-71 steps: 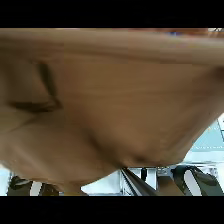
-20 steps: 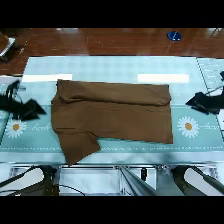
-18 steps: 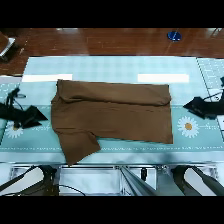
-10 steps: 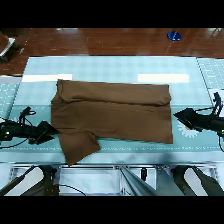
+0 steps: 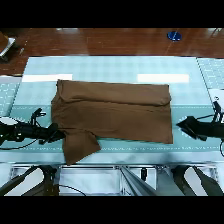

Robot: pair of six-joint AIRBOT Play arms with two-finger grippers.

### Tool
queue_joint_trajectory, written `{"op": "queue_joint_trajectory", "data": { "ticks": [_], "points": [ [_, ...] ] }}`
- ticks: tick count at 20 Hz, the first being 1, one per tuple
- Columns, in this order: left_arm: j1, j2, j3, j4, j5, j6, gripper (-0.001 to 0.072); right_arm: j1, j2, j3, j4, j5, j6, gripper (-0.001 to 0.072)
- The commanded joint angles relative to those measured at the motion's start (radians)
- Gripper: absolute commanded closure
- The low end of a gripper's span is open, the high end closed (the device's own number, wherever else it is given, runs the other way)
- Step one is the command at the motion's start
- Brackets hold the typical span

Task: Fold the shirts.

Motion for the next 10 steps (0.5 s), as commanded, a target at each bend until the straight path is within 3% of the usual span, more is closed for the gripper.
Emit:
{"op": "queue_joint_trajectory", "data": {
  "ticks": [1,5,10],
  "points": [
    [-0.010,-0.004,-0.003,0.008,0.026,-0.001,0.0690,0.014,0.001,0.000,-0.186,0.188,0.091,0.0304],
    [-0.010,-0.004,-0.003,0.008,0.027,-0.001,0.0690,0.060,-0.009,-0.002,-0.195,0.233,0.089,0.0304],
    [-0.010,-0.004,-0.003,0.007,0.026,-0.020,0.0690,0.101,-0.109,-0.010,-0.205,0.170,0.095,0.0304]
  ]
}}
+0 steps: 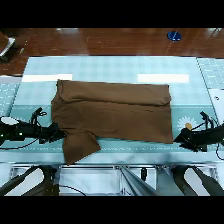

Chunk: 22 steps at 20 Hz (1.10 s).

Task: Fold the shirts.

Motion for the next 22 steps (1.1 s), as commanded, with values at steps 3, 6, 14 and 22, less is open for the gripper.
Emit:
{"op": "queue_joint_trajectory", "data": {
  "ticks": [3,6,14,22],
  "points": [
    [0.000,-0.001,0.000,0.005,0.011,-0.011,0.0690,0.054,-0.106,-0.005,0.011,-0.078,0.014,0.0304],
    [0.000,-0.001,0.000,0.005,0.010,-0.012,0.0690,0.082,-0.175,-0.005,0.059,-0.158,-0.004,0.0305],
    [0.001,0.000,0.017,0.005,0.002,0.000,0.0690,0.158,-0.196,0.025,0.317,-0.249,-0.167,0.0684],
    [-0.040,-0.063,0.362,-0.229,0.031,0.055,0.0691,0.159,-0.307,0.343,0.312,-0.227,-0.135,0.0684]
  ]
}}
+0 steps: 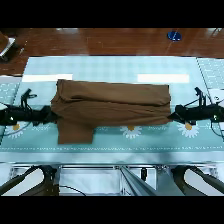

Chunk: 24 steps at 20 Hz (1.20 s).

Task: Fold the shirts.

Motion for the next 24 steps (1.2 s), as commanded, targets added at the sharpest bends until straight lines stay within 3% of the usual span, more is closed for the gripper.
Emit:
{"op": "queue_joint_trajectory", "data": {
  "ticks": [1,6,12,17,18,19,20,24],
  "points": [
    [-0.044,-0.081,0.151,-0.128,0.049,0.020,0.0691,0.001,-0.101,0.140,0.076,-0.005,-0.008,0.0684],
    [-0.129,-0.356,0.438,-0.160,0.065,-0.036,0.0691,0.002,-0.299,0.354,0.235,-0.010,-0.048,0.0684],
    [-0.153,-0.598,0.769,-0.160,0.063,-0.149,0.0691,0.002,-0.454,0.519,0.256,-0.008,-0.036,0.0684],
    [-0.180,-0.703,0.862,-0.159,0.058,-0.153,0.0689,0.002,-0.536,0.558,0.296,-0.046,-0.037,0.0675],
    [-0.190,-0.714,0.863,-0.159,0.054,-0.153,0.0628,0.002,-0.549,0.558,0.317,-0.067,-0.036,0.0510],
    [-0.196,-0.718,0.863,-0.159,0.042,-0.152,0.0399,0.002,-0.554,0.558,0.334,-0.078,-0.036,0.0292],
    [-0.193,-0.716,0.871,-0.156,0.016,-0.141,0.0203,-0.002,-0.551,0.560,0.338,-0.077,-0.040,0.0299],
    [-0.086,-0.659,0.928,-0.006,-0.162,-0.156,0.0199,-0.100,-0.517,0.591,0.276,0.020,-0.039,0.0299]
  ]
}}
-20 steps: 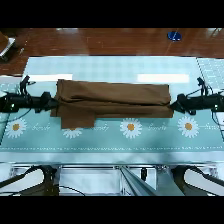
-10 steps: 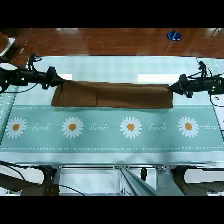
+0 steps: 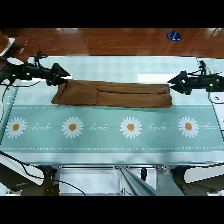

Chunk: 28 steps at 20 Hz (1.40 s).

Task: Fold the shirts.

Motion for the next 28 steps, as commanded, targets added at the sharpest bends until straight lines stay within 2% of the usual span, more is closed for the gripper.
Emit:
{"op": "queue_joint_trajectory", "data": {
  "ticks": [1,3,7,9,15,16,17,18,19,20,25,28],
  "points": [
    [0.087,0.066,0.019,0.151,-0.137,-0.008,0.0199,-0.079,0.030,0.015,-0.072,0.059,0.009,0.0299],
    [0.133,0.167,-0.072,0.201,-0.090,-0.007,0.0199,-0.095,0.049,-0.003,-0.164,0.050,0.048,0.0299],
    [0.091,0.454,-0.471,0.118,0.253,0.025,0.0199,-0.042,0.040,-0.104,-0.169,-0.056,0.067,0.0299],
    [0.026,0.563,-0.622,0.117,0.358,0.026,0.0199,-0.003,0.008,-0.107,-0.168,-0.058,0.076,0.0299],
    [-0.170,0.601,-0.686,0.117,0.422,0.026,0.0199,0.115,-0.048,-0.107,-0.107,-0.073,0.082,0.0301],
    [-0.200,0.599,-0.686,0.114,0.440,0.026,0.0201,0.128,-0.048,-0.101,-0.101,-0.068,0.081,0.0330],
    [-0.228,0.598,-0.686,0.114,0.454,0.026,0.0209,0.136,-0.045,-0.085,-0.099,-0.036,0.074,0.0520],
    [-0.249,0.598,-0.683,0.114,0.455,0.027,0.0348,0.135,-0.033,-0.068,-0.095,0.002,0.040,0.0683],
    [-0.269,0.598,-0.679,0.114,0.455,0.027,0.0657,0.127,-0.003,-0.055,-0.097,0.036,0.012,0.0684],
    [-0.288,0.598,-0.679,0.106,0.463,0.030,0.0690,0.113,0.044,-0.055,-0.103,0.058,0.003,0.0684],
    [-0.466,0.565,-0.665,0.001,0.561,0.029,0.0691,0.077,0.414,-0.149,-0.309,0.155,0.002,0.0684],
    [-0.640,0.435,-0.538,0.002,0.565,0.003,0.0691,0.077,0.677,-0.270,-0.307,0.156,0.008,0.0684]
  ]
}}
